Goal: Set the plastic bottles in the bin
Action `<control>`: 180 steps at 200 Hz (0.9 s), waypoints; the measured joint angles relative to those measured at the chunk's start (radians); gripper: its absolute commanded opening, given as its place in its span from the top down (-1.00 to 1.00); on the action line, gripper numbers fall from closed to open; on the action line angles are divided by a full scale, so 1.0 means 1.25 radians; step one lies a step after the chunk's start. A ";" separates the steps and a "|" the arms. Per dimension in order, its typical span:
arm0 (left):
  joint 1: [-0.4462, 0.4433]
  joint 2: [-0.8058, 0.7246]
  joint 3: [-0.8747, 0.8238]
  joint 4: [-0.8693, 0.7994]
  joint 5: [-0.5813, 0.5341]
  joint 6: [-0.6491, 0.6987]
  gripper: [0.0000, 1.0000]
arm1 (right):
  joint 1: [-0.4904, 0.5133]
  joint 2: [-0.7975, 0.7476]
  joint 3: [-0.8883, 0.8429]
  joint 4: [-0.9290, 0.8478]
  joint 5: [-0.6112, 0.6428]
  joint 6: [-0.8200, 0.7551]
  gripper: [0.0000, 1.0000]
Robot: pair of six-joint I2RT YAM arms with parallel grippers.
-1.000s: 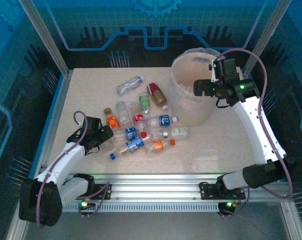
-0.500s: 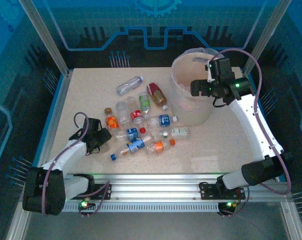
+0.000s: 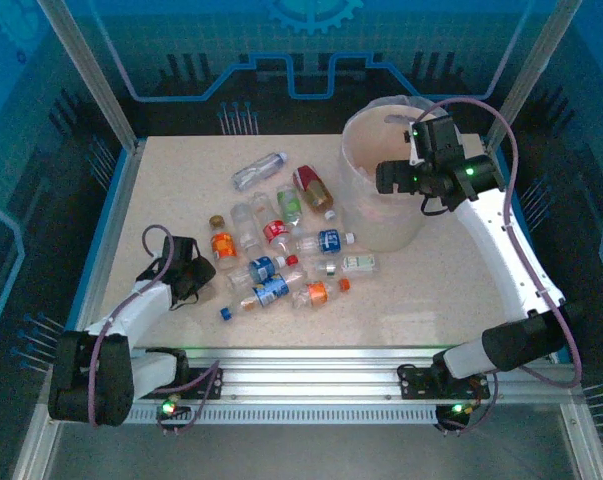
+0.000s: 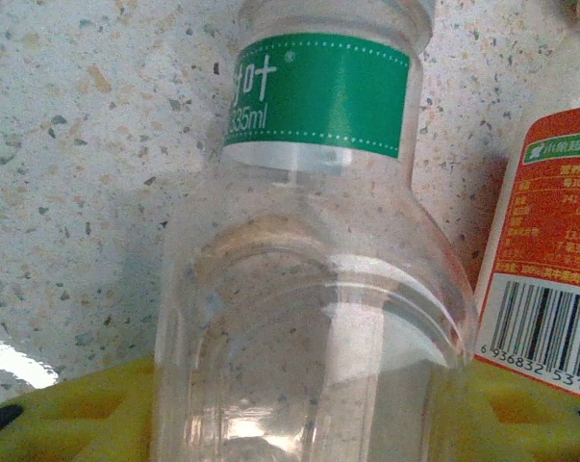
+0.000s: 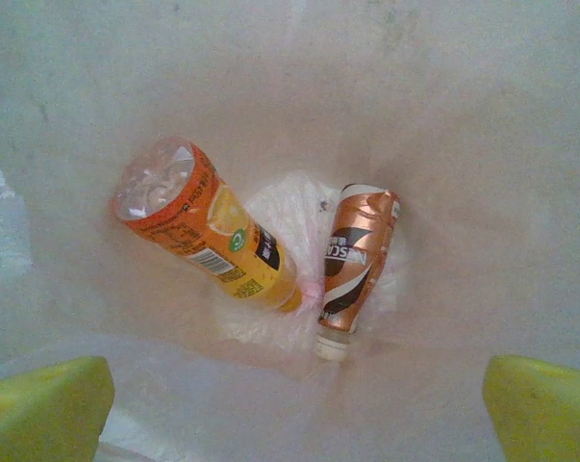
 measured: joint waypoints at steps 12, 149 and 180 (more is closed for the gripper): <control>0.000 -0.012 0.000 -0.008 0.002 0.002 0.21 | 0.004 0.000 -0.004 0.005 0.000 0.002 -0.99; -0.129 -0.291 0.171 0.014 0.096 0.064 0.43 | 0.076 -0.092 -0.054 0.121 -0.182 -0.021 -0.99; -0.226 -0.215 0.215 0.131 0.151 0.096 0.43 | 0.081 -0.098 -0.081 0.193 -0.300 0.000 -0.99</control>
